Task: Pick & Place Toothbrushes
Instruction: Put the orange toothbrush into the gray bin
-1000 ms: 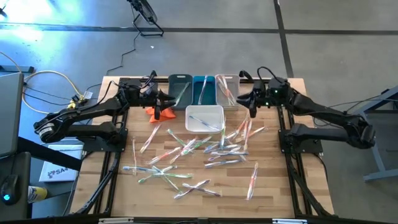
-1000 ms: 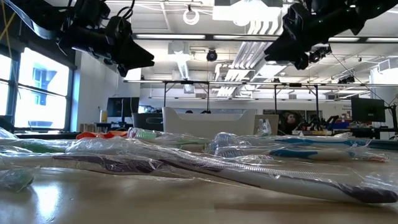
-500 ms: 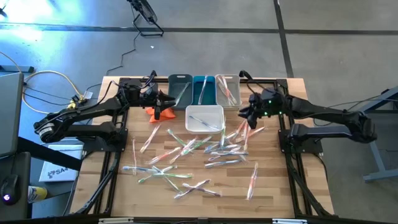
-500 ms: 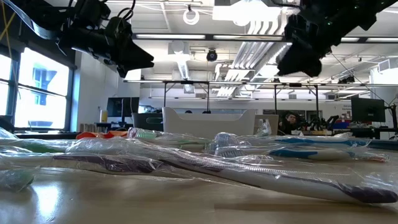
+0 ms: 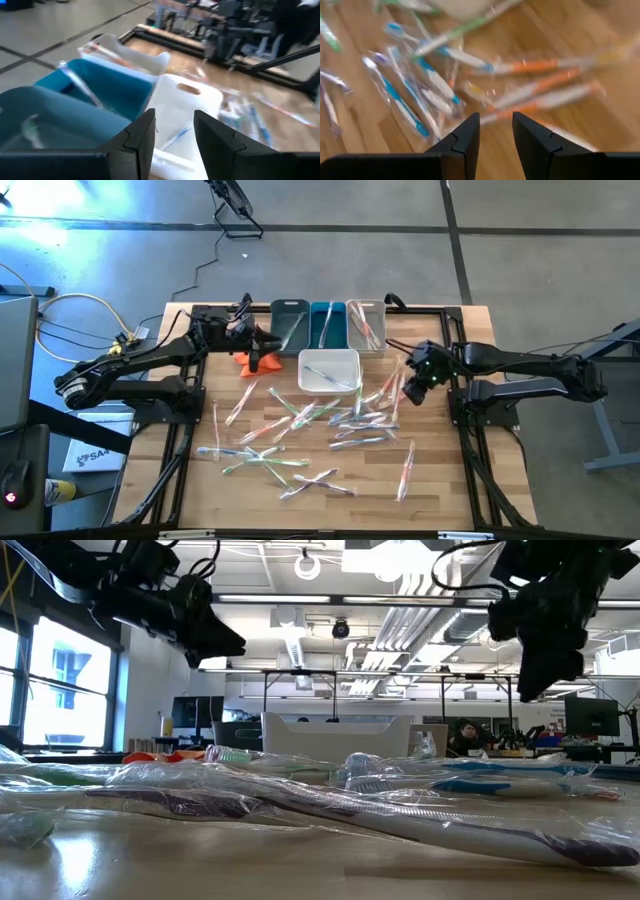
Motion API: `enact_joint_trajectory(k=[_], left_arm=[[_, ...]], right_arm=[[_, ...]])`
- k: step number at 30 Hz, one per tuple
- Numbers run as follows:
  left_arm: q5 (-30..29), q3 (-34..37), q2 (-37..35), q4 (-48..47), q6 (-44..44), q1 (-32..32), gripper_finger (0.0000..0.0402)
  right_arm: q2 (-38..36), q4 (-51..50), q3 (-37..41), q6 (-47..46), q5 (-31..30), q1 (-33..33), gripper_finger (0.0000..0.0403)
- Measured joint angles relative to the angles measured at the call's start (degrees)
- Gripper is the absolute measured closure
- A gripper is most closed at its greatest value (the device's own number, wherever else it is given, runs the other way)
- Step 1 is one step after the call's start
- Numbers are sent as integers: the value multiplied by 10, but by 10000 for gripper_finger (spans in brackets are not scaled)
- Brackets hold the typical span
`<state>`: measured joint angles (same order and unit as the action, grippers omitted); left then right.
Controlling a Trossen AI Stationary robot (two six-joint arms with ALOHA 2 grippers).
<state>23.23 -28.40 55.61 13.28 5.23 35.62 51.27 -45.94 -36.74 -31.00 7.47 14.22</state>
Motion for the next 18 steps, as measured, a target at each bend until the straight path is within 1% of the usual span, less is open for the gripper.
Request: enact_joint_trajectory(k=[4, 7, 9, 11, 18], left_arm=[[-65, 0, 0, -8, -5, 0, 268], [-124, 0, 0, -10, -5, 0, 268], [-163, 0, 0, -10, -10, 0, 268], [-187, 0, 0, -10, -24, 0, 268], [-194, 0, 0, -10, -35, 0, 268]], right_arm=[[0, -6, 0, -87, -5, 0, 294], [0, -6, 0, -155, -30, 0, 294], [0, -6, 0, -178, -46, 0, 294], [0, -6, 0, -184, -56, 0, 294], [0, 14, 0, -180, -114, 0, 294]])
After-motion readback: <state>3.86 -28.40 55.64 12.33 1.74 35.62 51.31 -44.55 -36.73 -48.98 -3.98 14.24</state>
